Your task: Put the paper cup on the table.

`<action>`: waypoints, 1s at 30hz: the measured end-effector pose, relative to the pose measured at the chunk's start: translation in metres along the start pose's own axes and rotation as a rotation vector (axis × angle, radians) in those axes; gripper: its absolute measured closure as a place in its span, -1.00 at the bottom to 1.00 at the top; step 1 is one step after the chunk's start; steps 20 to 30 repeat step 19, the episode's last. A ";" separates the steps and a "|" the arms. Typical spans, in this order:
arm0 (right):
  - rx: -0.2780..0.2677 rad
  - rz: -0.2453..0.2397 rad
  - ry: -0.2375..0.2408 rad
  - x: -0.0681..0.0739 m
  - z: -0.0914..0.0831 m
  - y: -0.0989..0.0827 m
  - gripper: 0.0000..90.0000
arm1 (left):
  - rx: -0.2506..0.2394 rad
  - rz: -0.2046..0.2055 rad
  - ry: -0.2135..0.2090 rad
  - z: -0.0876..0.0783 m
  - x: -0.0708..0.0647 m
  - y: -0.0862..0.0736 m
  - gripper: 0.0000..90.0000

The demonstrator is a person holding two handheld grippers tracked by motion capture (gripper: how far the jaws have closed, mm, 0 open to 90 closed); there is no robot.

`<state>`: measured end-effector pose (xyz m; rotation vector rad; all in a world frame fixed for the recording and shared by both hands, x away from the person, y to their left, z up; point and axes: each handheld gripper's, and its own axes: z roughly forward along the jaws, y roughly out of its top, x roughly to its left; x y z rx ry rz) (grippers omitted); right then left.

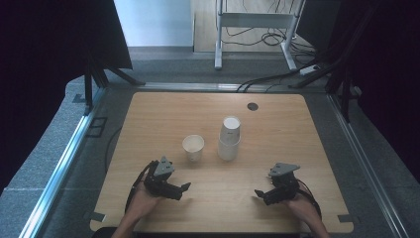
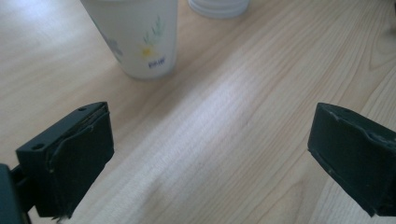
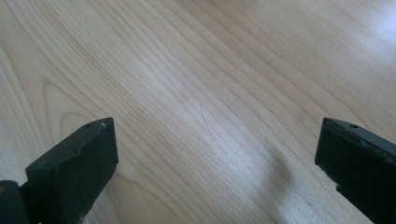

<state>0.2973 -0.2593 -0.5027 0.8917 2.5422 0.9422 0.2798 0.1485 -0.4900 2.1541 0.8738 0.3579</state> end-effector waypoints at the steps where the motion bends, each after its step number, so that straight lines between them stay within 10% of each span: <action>1: 0.005 -0.001 -0.003 0.000 0.001 -0.001 -1.00 | 0.011 0.005 0.002 0.002 0.000 -0.001 -1.00; 13: 0.033 0.020 0.005 -0.006 0.007 -0.008 -1.00 | 0.130 0.026 0.005 0.025 -0.005 -0.016 -1.00; 30: 0.016 0.055 0.020 -0.008 0.008 -0.011 -1.00 | 0.119 0.001 -0.003 0.028 -0.006 -0.018 -1.00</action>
